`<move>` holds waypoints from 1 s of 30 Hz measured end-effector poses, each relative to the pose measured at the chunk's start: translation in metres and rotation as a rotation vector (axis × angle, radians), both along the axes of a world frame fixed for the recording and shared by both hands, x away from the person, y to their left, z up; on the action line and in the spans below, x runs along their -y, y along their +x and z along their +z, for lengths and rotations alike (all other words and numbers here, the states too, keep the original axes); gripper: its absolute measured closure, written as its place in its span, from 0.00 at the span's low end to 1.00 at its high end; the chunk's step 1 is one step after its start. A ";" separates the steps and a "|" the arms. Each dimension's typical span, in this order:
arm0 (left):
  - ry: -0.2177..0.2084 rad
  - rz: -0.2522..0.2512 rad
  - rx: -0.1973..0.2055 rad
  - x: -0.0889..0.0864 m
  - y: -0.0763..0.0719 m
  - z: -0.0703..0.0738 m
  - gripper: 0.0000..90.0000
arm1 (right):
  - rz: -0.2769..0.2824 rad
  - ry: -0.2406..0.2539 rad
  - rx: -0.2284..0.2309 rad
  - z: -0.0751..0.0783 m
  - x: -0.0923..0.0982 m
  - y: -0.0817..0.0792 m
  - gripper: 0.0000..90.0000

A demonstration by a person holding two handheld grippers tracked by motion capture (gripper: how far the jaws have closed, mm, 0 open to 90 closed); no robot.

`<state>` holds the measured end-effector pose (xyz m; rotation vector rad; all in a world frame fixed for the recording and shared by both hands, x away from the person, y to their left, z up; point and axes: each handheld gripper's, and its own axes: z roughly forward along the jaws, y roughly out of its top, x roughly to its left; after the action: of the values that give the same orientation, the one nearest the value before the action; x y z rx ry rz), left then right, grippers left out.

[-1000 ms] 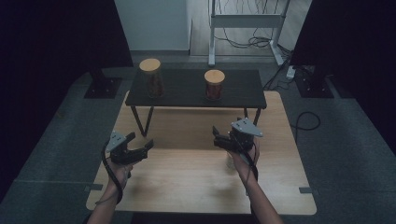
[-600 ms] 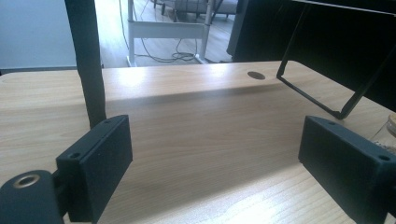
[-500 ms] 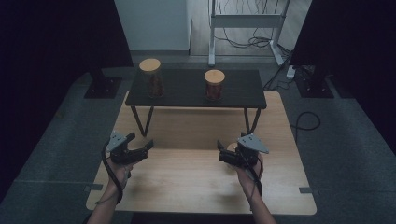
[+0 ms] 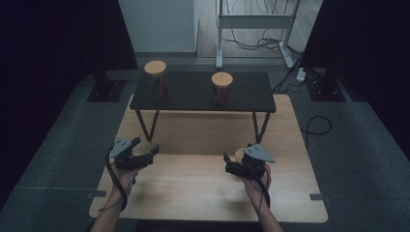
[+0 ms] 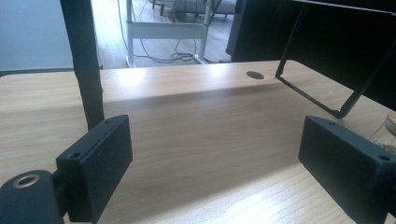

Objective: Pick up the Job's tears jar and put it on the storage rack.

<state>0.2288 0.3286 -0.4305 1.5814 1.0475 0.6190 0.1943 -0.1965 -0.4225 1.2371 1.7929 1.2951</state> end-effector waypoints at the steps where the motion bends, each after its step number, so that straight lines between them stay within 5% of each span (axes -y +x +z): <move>1: -0.003 -0.002 -0.001 0.000 0.000 0.000 0.10 | -0.002 0.003 0.001 0.000 0.000 -0.001 0.05; 14: 0.002 -0.019 0.000 0.002 -0.002 0.000 0.10 | -0.073 0.058 0.015 -0.001 0.022 -0.034 0.04; 30: 0.005 -0.022 -0.002 0.004 -0.003 -0.001 0.10 | -0.081 0.069 -0.017 -0.007 0.033 -0.062 0.01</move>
<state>0.2262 0.3246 -0.4312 1.5958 1.0297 0.6059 0.1319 -0.2299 -0.4293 1.3481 1.7043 1.3132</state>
